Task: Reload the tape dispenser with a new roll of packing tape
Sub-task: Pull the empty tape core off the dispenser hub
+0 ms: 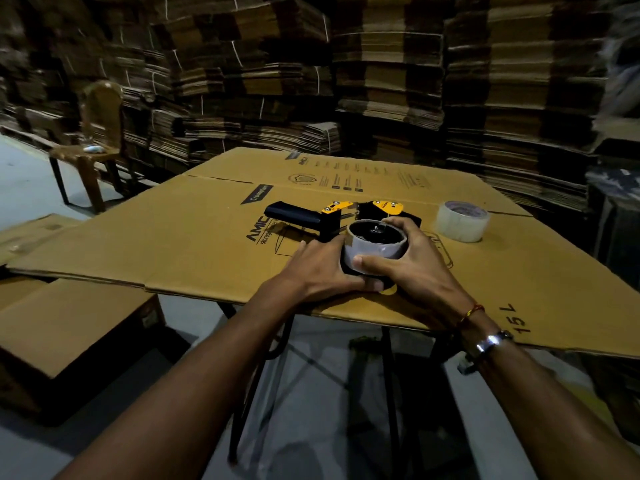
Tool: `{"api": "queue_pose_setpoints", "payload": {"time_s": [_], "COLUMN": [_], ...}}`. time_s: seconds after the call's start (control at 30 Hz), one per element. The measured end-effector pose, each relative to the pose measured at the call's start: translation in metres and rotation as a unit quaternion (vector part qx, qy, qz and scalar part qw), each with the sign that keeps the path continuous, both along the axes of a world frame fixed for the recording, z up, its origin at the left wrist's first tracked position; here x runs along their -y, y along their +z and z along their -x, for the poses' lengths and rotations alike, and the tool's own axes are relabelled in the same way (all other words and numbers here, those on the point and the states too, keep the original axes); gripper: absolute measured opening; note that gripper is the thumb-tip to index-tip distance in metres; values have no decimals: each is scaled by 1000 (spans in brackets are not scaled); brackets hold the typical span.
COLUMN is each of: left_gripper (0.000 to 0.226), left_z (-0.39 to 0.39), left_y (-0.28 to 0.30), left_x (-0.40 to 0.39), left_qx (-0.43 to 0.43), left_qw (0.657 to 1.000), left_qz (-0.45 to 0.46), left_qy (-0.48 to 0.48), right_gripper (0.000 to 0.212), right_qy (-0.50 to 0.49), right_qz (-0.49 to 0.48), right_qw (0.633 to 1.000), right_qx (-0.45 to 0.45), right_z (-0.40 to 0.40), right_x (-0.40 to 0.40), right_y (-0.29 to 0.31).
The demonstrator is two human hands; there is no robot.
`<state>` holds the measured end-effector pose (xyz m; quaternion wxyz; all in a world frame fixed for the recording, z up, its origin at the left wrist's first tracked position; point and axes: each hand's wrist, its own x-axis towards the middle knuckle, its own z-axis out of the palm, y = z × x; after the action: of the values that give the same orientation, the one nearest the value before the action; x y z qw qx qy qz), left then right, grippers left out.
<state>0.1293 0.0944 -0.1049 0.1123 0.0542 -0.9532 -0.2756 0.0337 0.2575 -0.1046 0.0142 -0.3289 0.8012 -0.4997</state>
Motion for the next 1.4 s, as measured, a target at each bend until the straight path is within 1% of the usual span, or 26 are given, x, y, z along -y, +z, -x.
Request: {"api": "queue_pose_setpoints", "payload": {"time_s": [0.13, 0.23, 0.4, 0.47, 0.6, 0.73, 0.87, 1.03, 1.17, 1.3, 1.4], "left_gripper": [96, 98, 105, 107, 106, 98, 103, 104, 97, 96, 86], "left_z": [-3, -3, -3, -2, -2, -5, -3, -2, -2, 0, 0], "left_y": [0, 0, 2, 1, 0, 3, 1, 1, 1, 2, 3], "left_x": [0, -1, 1, 1, 1, -2, -1, 0, -2, -4, -4], "left_qx": [-24, -25, -1, 0, -1, -5, -4, -9, -9, 5, 15], "left_qw": [1000, 1000, 1000, 1000, 1000, 1000, 1000, 1000, 1000, 1000, 1000], "left_qz": [-14, -13, -2, -1, 7, 12, 12, 11, 26, 11, 2], "left_qy": [-11, -8, 0, 3, 4, 3, 0, -3, 2, 13, 13], "right_gripper": [84, 82, 85, 86, 93, 97, 93, 86, 82, 80, 82], "right_qy": [-7, -11, -25, -25, -12, -8, 0, 5, 5, 5, 11], "right_qz": [9, 2, -44, -43, -41, -36, -26, -9, 3, 19, 14], "right_qw": [1000, 1000, 996, 994, 996, 997, 995, 997, 998, 999, 999], "right_qx": [11, 11, -79, -93, -75, -72, -94, -79, -68, -48, -30], "right_z": [-2, -4, -12, -13, -12, -12, -12, -8, -6, -5, -2], "right_x": [3, 4, 4, 5, 4, 3, 4, 5, 5, 6, 7], "right_y": [4, 5, 8, 8, 6, 7, 6, 4, 3, 3, 2]}}
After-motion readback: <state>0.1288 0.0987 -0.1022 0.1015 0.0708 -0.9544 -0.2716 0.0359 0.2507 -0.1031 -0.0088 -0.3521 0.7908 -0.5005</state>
